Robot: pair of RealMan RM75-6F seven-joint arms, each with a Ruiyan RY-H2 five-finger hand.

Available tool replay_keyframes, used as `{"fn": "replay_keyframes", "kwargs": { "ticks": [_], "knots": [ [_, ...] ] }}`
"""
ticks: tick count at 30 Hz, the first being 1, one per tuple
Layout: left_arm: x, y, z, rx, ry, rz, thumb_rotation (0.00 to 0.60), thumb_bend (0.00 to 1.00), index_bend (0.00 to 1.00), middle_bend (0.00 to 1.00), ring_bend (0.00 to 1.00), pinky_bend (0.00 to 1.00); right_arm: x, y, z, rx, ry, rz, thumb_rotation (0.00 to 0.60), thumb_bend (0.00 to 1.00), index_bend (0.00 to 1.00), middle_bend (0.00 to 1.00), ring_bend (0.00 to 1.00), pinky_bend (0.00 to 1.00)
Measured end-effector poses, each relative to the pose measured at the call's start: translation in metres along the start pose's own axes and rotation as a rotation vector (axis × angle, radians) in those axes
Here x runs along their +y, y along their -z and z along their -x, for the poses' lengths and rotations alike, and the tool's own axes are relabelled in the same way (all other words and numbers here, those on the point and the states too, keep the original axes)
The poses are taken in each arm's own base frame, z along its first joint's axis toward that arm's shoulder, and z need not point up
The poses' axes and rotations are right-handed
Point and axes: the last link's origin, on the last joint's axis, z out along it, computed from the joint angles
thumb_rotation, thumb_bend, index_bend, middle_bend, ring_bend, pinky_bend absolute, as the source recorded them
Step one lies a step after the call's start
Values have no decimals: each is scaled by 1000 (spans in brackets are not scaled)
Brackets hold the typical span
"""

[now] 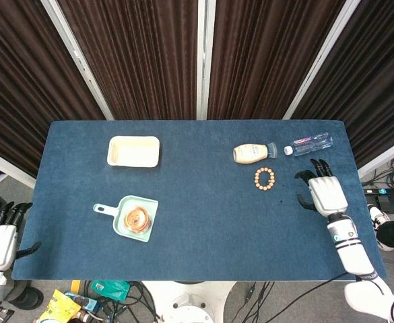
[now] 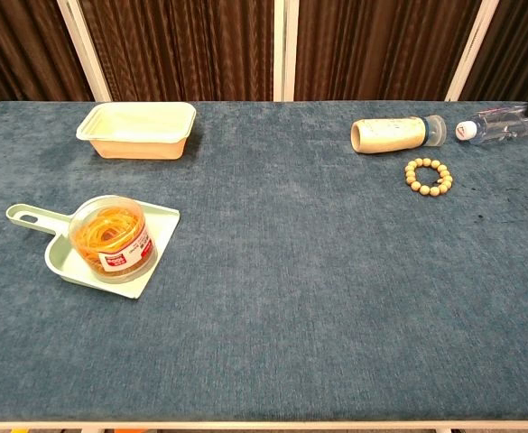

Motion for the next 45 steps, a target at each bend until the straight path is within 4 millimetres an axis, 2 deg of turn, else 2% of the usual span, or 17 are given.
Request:
{"fn": "replay_keyframes", "kwargs": {
  "ticks": [7,13,19,26,35,45],
  "knots": [
    [-2,0,2,-8,5,-6,600,0,160,164,80,38,-14,-41,29,-39,69,-9,590,275,385,337,0,0],
    [-5,0,3,-17,13,-14,600,0,160,164,80,38,-26,-61,58,-59,123,-28,600,246,415,338,0,0],
    [-7,1,5,-21,24,-19,600,0,160,164,80,38,-42,-73,81,-69,151,-77,600,243,421,338,0,0],
    [-10,2,6,-17,30,-24,600,0,160,164,80,38,-58,-78,91,-43,172,-140,600,239,435,340,0,0],
    [-11,2,8,-22,38,-24,600,0,160,164,80,22,-57,-78,102,-53,210,-148,600,246,469,343,0,0],
    [-11,1,9,-28,49,-21,600,0,160,164,80,22,-47,-74,107,-58,210,-133,600,373,582,407,2,0]
  ]
}}
